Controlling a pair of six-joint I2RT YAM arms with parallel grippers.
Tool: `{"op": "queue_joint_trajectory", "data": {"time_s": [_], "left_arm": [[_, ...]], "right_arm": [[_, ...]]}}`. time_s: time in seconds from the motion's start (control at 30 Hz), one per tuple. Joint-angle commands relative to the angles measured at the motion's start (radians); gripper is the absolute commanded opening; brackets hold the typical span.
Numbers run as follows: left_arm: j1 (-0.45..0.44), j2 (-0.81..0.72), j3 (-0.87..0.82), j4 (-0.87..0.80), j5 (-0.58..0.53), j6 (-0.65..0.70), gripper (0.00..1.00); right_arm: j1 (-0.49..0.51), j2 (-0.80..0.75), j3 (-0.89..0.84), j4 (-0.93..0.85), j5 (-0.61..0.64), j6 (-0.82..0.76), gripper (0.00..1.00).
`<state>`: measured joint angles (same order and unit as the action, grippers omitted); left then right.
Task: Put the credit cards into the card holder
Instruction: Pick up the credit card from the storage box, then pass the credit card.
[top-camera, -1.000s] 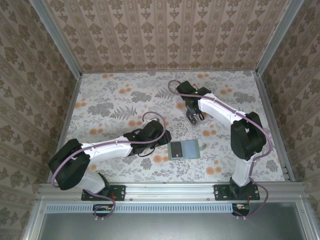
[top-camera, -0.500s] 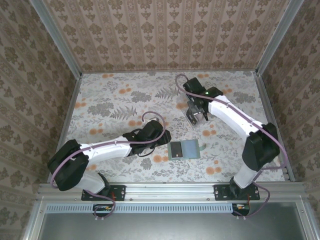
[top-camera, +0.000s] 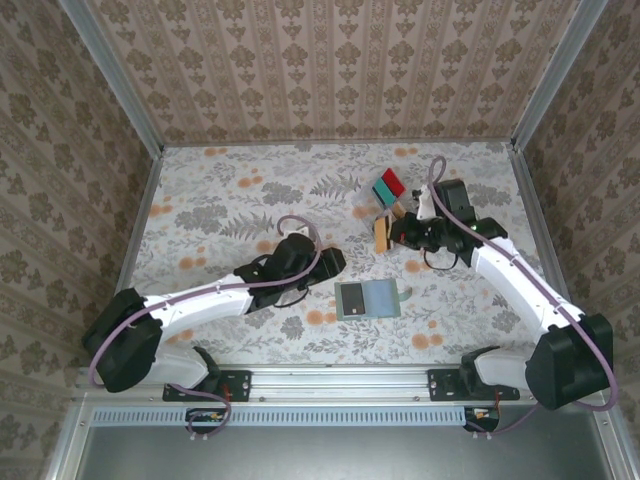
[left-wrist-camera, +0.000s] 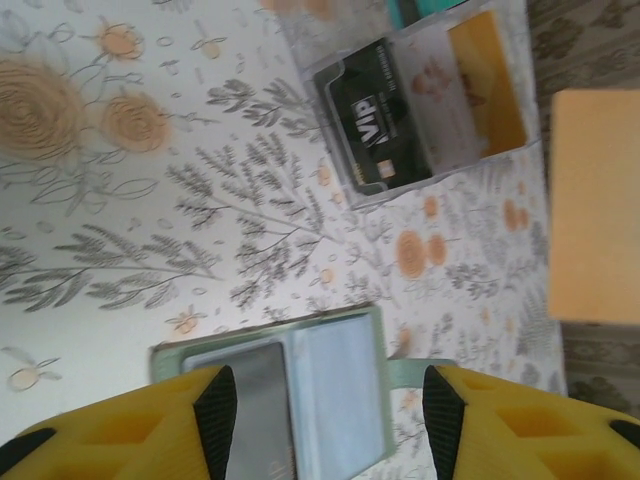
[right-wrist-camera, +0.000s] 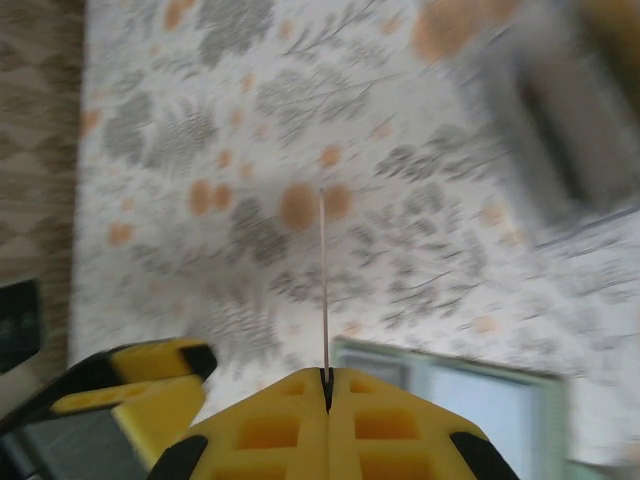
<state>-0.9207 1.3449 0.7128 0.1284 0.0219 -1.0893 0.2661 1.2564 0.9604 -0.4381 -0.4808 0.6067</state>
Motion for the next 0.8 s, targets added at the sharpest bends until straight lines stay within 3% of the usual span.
{"op": "queue_joint_trajectory", "data": {"time_s": [0.0, 0.3, 0.5, 0.77], "left_arm": [[0.019, -0.014, -0.013, 0.129, 0.094, -0.030, 0.57], [0.100, 0.026, -0.061, 0.362, 0.247, -0.105, 0.59], [0.098, 0.101, -0.023, 0.446, 0.330, -0.123, 0.58], [0.088, 0.171, -0.041, 0.596, 0.347, -0.184, 0.37]], "right_arm": [[-0.002, -0.025, -0.063, 0.186, -0.227, 0.152, 0.01], [-0.001, -0.029, -0.163, 0.334, -0.319, 0.259, 0.01], [0.000, -0.026, -0.198, 0.412, -0.352, 0.315, 0.02], [0.002, -0.016, -0.223, 0.420, -0.362, 0.323, 0.03]]}}
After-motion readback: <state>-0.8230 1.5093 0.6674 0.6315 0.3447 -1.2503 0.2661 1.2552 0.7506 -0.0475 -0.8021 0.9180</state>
